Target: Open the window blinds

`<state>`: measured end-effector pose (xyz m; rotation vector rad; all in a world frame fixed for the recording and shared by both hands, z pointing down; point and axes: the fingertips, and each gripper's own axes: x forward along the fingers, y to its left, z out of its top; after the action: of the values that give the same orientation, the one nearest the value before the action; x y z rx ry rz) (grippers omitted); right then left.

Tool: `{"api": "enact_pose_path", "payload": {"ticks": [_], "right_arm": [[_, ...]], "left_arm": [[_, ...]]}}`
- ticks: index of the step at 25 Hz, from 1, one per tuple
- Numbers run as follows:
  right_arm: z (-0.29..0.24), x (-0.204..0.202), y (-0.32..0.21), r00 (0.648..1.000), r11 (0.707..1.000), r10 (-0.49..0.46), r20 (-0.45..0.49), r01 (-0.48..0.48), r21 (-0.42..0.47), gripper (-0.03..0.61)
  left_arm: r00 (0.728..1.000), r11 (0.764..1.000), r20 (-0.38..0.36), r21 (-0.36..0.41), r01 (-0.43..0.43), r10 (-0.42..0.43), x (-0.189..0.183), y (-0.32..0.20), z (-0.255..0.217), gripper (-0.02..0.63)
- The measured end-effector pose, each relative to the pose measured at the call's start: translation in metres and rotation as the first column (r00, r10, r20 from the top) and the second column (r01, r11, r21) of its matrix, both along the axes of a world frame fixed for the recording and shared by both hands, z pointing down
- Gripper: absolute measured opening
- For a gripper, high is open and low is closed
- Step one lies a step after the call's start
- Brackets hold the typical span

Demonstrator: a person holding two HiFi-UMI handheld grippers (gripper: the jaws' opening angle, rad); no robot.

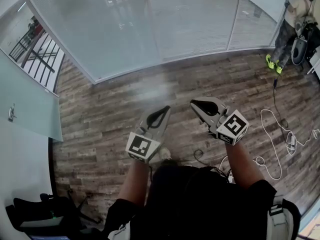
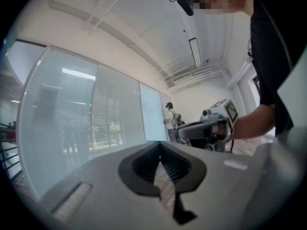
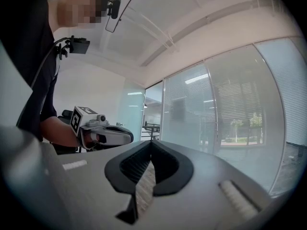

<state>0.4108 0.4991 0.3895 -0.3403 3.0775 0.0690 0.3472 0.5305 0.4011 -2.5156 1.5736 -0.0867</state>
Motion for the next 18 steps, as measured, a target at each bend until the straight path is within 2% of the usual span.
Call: {"api": "enact_pose_path", "payload": {"ticks": [2,12,18], "right_arm": [[0.004,0.000,0.000,1.000,1.000,-0.006,-0.010,0.006,0.018,0.005],[0.003,-0.004,0.001,1.000,1.000,-0.006,0.008,0.006,-0.025,0.005],[0.006,-0.020,-0.010,1.000,0.999,-0.018,0.019,0.019,-0.031,0.005]], "left_arm": [[1.000,1.000,0.003,-0.007,0.001,-0.001,-0.001,0.000,0.003,0.003],[1.000,1.000,-0.002,-0.023,-0.001,0.001,-0.001,0.001,0.005,0.004],[1.000,0.999,-0.003,-0.038,0.005,-0.005,-0.015,-0.010,0.010,0.003]]}}
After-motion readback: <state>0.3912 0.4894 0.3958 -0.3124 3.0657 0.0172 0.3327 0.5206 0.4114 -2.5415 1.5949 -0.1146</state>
